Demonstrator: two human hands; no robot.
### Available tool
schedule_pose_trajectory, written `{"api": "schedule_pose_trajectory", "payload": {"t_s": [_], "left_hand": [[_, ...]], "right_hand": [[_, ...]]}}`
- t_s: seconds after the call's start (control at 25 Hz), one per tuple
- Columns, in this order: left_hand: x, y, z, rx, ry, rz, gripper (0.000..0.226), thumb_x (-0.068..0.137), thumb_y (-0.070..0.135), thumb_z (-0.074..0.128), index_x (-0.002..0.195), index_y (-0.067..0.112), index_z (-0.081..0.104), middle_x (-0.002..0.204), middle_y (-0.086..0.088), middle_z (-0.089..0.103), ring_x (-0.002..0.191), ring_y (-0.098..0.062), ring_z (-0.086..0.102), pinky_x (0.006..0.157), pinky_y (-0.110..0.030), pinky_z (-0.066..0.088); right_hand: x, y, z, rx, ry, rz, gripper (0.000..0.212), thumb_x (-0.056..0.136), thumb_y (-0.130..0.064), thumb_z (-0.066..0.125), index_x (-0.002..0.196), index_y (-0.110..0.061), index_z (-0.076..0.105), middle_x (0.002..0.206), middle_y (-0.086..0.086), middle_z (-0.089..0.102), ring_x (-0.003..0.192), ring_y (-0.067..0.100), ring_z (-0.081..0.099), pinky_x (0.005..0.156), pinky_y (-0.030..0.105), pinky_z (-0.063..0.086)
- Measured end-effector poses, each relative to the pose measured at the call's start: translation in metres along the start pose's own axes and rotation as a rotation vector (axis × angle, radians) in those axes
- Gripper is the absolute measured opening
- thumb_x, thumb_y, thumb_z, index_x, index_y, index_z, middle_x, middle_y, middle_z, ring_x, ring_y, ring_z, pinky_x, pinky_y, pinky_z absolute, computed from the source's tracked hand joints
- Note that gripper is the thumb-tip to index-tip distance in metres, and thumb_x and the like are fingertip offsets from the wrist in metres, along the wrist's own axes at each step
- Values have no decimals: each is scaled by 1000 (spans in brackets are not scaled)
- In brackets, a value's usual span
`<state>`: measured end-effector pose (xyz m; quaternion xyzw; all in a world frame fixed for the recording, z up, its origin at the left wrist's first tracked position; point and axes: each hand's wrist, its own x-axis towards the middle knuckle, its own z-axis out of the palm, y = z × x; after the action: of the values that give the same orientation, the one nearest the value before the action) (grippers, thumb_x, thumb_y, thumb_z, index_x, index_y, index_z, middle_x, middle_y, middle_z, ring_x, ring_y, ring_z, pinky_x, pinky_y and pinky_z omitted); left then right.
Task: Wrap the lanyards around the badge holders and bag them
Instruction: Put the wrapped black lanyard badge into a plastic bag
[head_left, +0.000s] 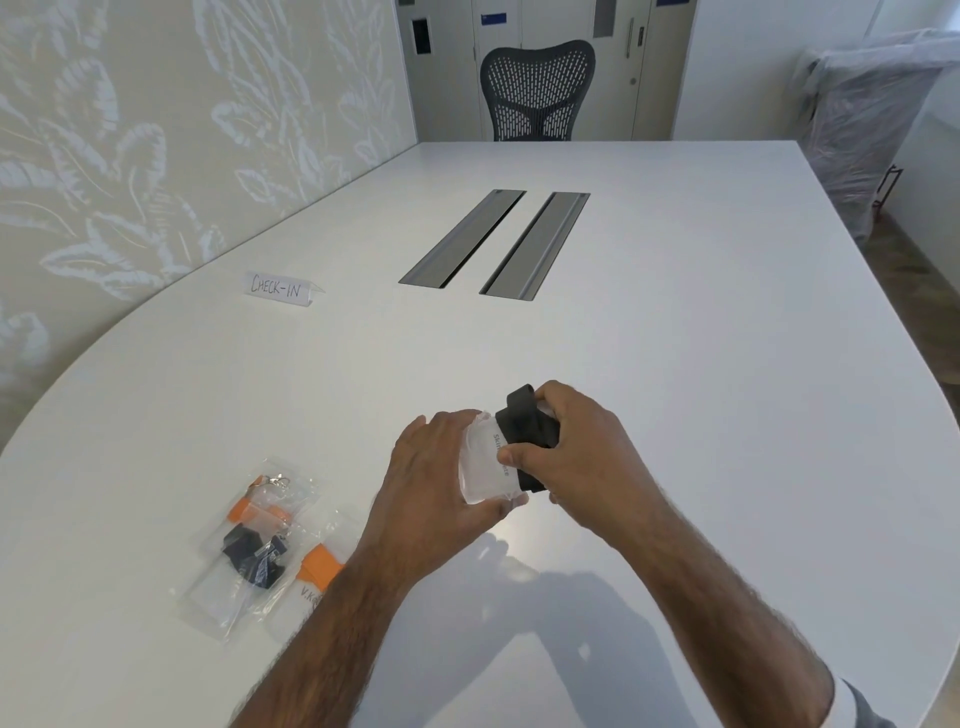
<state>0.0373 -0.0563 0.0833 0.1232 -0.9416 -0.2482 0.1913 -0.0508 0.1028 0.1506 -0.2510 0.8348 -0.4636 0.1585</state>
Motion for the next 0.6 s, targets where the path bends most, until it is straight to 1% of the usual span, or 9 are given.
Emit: {"api": "schedule_pose_trajectory", "payload": {"t_s": [0.08,0.2,0.28,0.32,0.36,0.4,0.48,0.56,0.6], "left_hand": [[3,3,0,71,4,56,69,73,64,68,129,29,48,112,22,48,102,-3,45,116,-40,35],[5,3,3,148,26,98,65,73,54,71,126,24,49,110,14,56,102,-12,54,120,-44,32],[5,0,4,171,38,102,66,71,48,72,127,22,48,113,9,59,105,-17,58,120,-44,32],[5,0,4,171,38,104,66,69,45,72,126,21,48,112,8,60,105,-18,59,120,-44,31],[6,1,4,169,35,108,64,69,44,71,125,22,48,111,9,60,105,-18,59,121,-44,31],[6,3,4,171,33,117,62,69,43,71,123,22,49,109,9,59,104,-17,59,121,-43,29],[7,7,6,183,35,145,56,73,44,70,121,21,51,103,11,57,101,-15,58,123,-41,26],[8,9,7,198,48,168,53,78,48,65,120,19,53,98,10,56,97,-15,57,123,-39,24],[8,9,8,202,52,168,53,79,51,60,119,17,53,97,9,55,95,-16,58,123,-39,24]], "right_hand": [[0,0,6,-4,-25,-12,24,86,-26,75,98,-23,55,97,-13,65,80,10,62,64,32,56],[0,-1,4,36,-85,-6,12,98,-29,59,94,-18,54,94,-4,65,72,16,60,67,38,56],[-1,-1,-1,83,-150,32,21,102,-30,49,93,-13,56,92,4,66,64,17,59,70,45,57],[0,1,-3,93,-167,38,26,103,-30,48,90,-8,56,89,9,66,62,18,58,70,48,56],[0,2,-4,109,-167,33,29,102,-28,49,85,-4,53,81,13,62,60,19,56,67,49,53],[0,2,-4,129,-160,27,31,101,-25,52,78,-4,49,73,12,56,59,20,52,63,46,48],[0,2,0,158,-137,22,34,98,-22,57,69,-9,45,66,5,44,61,20,41,60,36,36],[1,4,6,167,-91,28,36,96,-20,59,67,-4,47,64,2,41,61,17,36,56,29,31],[1,6,10,173,-64,28,35,96,-20,60,67,-3,49,62,2,42,58,15,36,54,26,31]]}}
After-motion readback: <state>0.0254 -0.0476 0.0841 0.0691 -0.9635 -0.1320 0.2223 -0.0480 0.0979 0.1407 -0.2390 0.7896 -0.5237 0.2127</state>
